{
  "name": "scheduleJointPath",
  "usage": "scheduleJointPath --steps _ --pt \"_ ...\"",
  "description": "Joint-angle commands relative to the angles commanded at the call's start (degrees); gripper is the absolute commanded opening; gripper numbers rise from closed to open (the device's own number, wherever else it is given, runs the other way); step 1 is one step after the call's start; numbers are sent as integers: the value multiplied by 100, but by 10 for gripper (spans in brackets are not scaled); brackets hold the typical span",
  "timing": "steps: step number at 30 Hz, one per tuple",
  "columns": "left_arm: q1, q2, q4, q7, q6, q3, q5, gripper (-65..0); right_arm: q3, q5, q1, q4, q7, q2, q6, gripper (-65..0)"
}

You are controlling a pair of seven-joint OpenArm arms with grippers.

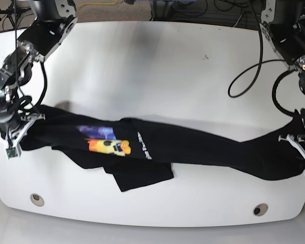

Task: Fold the T-shirt properly
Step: 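Lay the shirt flat on the table with both grippers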

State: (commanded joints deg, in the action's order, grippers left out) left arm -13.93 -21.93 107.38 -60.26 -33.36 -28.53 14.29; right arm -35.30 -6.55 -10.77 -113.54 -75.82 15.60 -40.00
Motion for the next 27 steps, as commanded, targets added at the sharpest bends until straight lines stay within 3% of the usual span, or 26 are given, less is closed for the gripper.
scheduleJointPath --steps 7,16,27 --pt "905 -9 -53 9 -9 -290 -26 -631 -369 0 941 -26 70 -448 0 -650" --pt "1635 -9 -53 9 -9 -325 -26 -631 -457 35 1978 -9 791 -923 0 -650" --pt "2119 -9 -70 18 -9 -308 -35 -631 -440 44 2488 9 1090 -1169 0 -650"
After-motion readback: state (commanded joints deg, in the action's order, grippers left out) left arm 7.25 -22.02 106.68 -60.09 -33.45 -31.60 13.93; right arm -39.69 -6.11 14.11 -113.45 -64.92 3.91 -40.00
